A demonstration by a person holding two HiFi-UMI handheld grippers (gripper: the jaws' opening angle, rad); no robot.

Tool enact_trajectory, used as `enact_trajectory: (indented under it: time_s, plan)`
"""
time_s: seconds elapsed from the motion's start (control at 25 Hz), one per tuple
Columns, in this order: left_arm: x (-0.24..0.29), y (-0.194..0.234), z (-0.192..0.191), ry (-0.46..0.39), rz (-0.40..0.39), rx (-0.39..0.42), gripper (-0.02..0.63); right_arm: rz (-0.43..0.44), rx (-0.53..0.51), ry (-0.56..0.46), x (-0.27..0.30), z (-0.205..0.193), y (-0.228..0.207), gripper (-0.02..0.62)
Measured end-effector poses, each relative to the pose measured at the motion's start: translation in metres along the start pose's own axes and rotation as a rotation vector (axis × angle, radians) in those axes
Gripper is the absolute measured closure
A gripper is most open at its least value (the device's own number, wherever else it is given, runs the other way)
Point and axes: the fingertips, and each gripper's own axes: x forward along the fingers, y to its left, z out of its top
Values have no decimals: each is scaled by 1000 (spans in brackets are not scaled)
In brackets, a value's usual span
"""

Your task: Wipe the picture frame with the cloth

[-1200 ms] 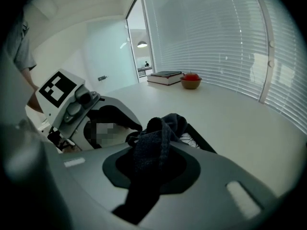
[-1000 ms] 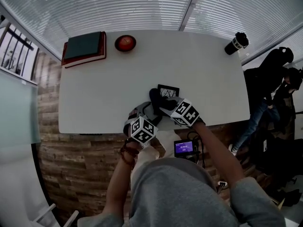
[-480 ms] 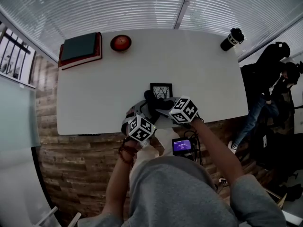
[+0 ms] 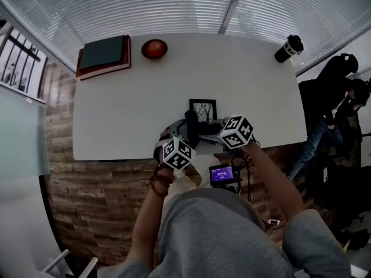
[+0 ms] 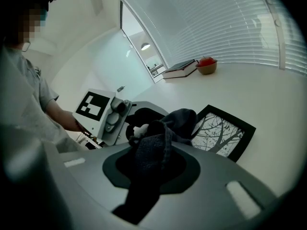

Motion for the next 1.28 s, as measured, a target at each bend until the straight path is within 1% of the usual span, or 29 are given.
enact_trajectory:
  time_s: [0.12, 0.2, 0.28, 0.32, 0.36, 0.4, 0.44, 0.48, 0.6, 0.68, 0.72, 0.8, 0.88, 1.04, 1.08, 1.2, 1.28]
  plan:
    - [0, 1, 0, 1, 1, -4, 262, 130, -40, 13, -14, 2, 10, 515]
    - [0, 1, 0, 1, 2, -4, 264, 246, -77, 9, -31, 7, 22, 515]
    - [0, -1, -1, 1, -3, -4, 264, 364, -104, -26, -52, 19, 38, 515]
    - [-1, -1, -1, 1, -5, -4, 264, 406, -115, -54, -64, 29, 43, 515]
    - [-1, -1, -1, 1, -5, -3, 264, 426, -125, -88, -74, 41, 44, 515]
    - [-2, -1, 0, 1, -3, -3, 264, 420, -133, -125, -83, 55, 39, 514]
    - [-2, 0, 0, 1, -2, -3, 264, 384, -143, -163, -91, 69, 29, 514]
    - [-2, 0, 0, 0, -1, -4, 264, 323, -155, -199, -96, 83, 15, 514]
    - [-2, 0, 0, -1, 0, -3, 264, 57, -204, -275, -104, 115, -40, 513]
    - [-3, 0, -1, 0, -1, -3, 264, -110, -226, -287, -103, 124, -76, 512]
    - [-4, 1, -1, 0, -1, -3, 264, -177, -232, -284, -100, 124, -92, 512]
    - [-4, 1, -1, 0, -1, -3, 264, -276, -226, -269, -91, 120, -121, 512]
    - [-4, 1, -2, 0, -2, -4, 264, -328, -212, -223, -75, 107, -138, 512]
    - [-4, 0, -1, 0, -2, -9, 262, -337, -225, -56, -37, 66, -142, 512]
    - [-4, 0, -1, 0, -1, -10, 263, -344, -220, -39, -32, 60, -142, 512]
    - [-3, 1, 0, 0, 2, -9, 262, -356, -181, -72, -30, 57, -140, 512]
    - [-3, 1, -1, 0, 1, -10, 262, -349, -189, -80, -31, 54, -133, 513]
